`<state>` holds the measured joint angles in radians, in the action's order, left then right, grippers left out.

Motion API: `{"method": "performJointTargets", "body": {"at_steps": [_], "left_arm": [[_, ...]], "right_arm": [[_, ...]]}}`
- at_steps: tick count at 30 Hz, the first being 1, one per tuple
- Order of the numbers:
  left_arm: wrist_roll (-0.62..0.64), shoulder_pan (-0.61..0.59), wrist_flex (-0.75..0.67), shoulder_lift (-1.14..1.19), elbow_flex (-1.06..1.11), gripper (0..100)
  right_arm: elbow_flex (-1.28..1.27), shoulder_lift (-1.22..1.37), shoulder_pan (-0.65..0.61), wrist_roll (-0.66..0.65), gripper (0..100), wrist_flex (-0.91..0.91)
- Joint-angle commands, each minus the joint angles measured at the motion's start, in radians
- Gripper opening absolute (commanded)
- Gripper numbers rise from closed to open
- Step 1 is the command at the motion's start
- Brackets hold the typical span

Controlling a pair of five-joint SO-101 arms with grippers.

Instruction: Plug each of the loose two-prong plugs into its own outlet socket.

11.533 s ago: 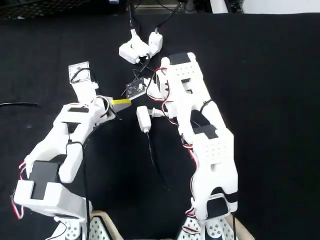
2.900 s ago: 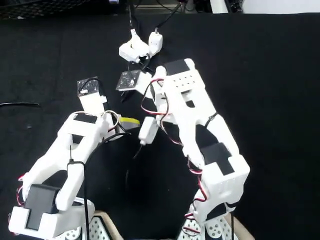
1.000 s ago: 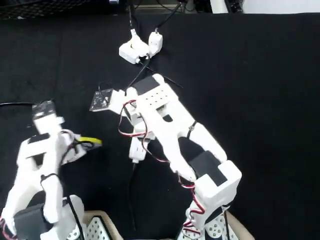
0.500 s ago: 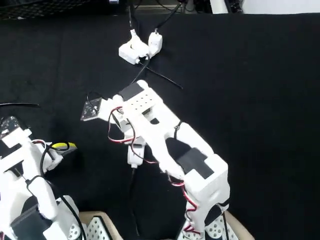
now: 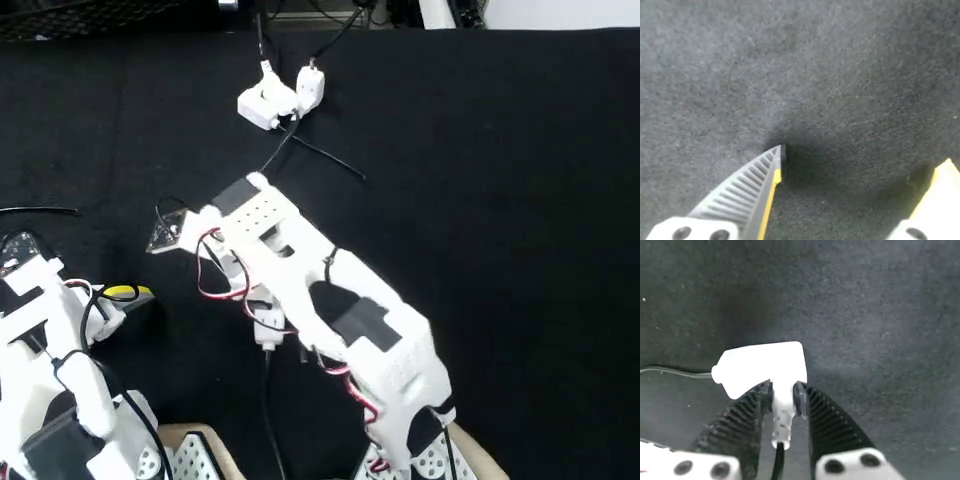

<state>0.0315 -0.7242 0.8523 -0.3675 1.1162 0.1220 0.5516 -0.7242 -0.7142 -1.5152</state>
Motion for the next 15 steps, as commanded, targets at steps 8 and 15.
{"method": "performJointTargets", "body": {"at_steps": [8,15], "left_arm": [[-0.003,-0.027,0.014,0.003,0.008,45],[-0.003,-0.027,0.014,0.003,0.008,45]], "right_arm": [[0.328,0.105,0.005,0.170,23.1,-0.232],[0.539,0.016,0.075,0.364,23.4,-0.252]]}}
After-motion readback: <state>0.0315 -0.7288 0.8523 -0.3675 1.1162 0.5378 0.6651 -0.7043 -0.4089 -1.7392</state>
